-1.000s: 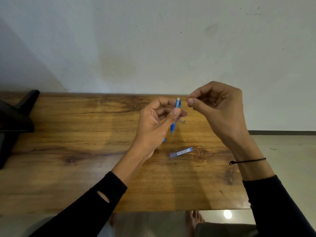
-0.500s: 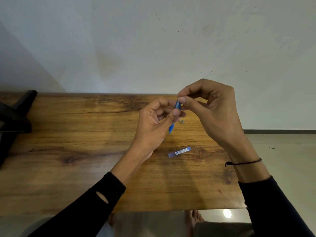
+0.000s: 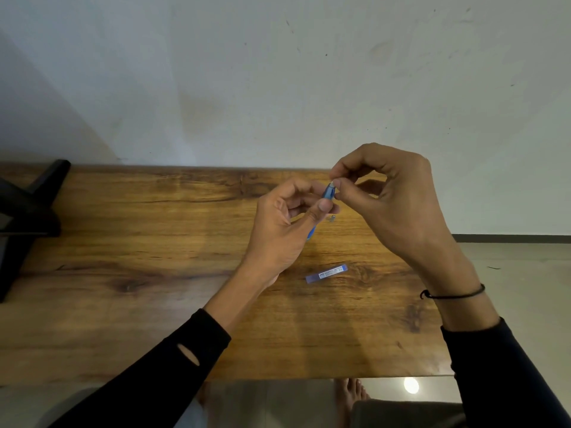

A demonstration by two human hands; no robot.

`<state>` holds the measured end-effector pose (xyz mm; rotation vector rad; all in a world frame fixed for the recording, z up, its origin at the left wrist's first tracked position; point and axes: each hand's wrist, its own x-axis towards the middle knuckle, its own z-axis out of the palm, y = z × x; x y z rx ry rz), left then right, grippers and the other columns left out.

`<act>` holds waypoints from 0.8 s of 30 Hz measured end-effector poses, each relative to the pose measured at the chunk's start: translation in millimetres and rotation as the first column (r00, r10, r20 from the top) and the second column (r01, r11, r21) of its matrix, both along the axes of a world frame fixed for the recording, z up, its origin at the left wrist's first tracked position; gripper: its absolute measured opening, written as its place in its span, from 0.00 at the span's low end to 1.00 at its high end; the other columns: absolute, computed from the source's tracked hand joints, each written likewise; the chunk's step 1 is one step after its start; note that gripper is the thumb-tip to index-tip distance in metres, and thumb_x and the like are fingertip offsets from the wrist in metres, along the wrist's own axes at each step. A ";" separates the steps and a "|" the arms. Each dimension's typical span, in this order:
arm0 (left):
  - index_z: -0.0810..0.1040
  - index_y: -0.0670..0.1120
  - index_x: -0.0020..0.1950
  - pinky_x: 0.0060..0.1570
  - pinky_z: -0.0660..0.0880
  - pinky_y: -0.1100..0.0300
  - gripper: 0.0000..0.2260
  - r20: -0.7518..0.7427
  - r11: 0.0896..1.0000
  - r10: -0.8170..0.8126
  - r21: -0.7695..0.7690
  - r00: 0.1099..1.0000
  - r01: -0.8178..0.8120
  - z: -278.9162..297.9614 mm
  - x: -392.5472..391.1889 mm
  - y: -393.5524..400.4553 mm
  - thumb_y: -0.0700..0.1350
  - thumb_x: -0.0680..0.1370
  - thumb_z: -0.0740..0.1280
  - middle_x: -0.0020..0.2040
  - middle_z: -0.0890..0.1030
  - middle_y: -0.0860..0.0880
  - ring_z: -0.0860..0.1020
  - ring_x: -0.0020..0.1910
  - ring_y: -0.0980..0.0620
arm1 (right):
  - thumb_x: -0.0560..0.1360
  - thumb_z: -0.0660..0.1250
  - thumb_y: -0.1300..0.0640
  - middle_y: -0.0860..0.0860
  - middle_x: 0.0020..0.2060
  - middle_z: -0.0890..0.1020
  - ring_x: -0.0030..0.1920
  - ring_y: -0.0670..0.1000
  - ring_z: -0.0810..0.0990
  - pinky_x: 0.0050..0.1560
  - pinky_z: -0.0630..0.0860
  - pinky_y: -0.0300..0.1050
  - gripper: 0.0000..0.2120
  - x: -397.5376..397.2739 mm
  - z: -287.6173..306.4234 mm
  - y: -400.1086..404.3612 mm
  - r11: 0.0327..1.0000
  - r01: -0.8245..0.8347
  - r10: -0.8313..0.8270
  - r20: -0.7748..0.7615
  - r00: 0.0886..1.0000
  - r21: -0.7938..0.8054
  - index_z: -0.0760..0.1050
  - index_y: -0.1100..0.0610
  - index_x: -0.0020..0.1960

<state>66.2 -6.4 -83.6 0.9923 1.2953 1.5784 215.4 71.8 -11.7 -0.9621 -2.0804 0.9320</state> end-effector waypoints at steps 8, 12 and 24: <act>0.83 0.40 0.56 0.61 0.83 0.37 0.06 -0.046 1.000 0.018 0.003 0.999 -0.018 -2.7 1.4 1.0 0.38 0.80 0.75 0.46 0.89 0.49 0.89 0.51 0.40 | 0.77 0.73 0.67 0.52 0.42 0.86 0.44 0.49 0.85 0.46 0.85 0.48 0.05 2.0 7.0 -1.7 0.997 -0.004 -0.003 0.104 0.995 0.072 0.86 0.61 0.51; 0.84 0.42 0.55 0.53 0.85 0.55 0.07 -0.097 0.998 0.062 0.023 0.993 -0.060 -4.2 0.2 1.5 0.38 0.78 0.77 0.49 0.89 0.44 0.89 0.51 0.41 | 0.78 0.74 0.66 0.51 0.41 0.87 0.44 0.47 0.85 0.44 0.83 0.40 0.05 0.2 7.9 -2.9 0.997 0.019 -0.031 0.163 0.986 0.070 0.86 0.60 0.51; 0.84 0.42 0.54 0.50 0.86 0.52 0.07 -0.153 0.993 0.116 0.021 0.981 -0.114 -6.5 -1.1 -1.0 0.37 0.78 0.78 0.50 0.88 0.45 0.87 0.49 0.49 | 0.77 0.77 0.63 0.48 0.41 0.88 0.47 0.50 0.88 0.51 0.87 0.58 0.03 0.2 4.3 -0.3 0.985 0.031 -0.014 0.103 0.995 -0.169 0.86 0.57 0.49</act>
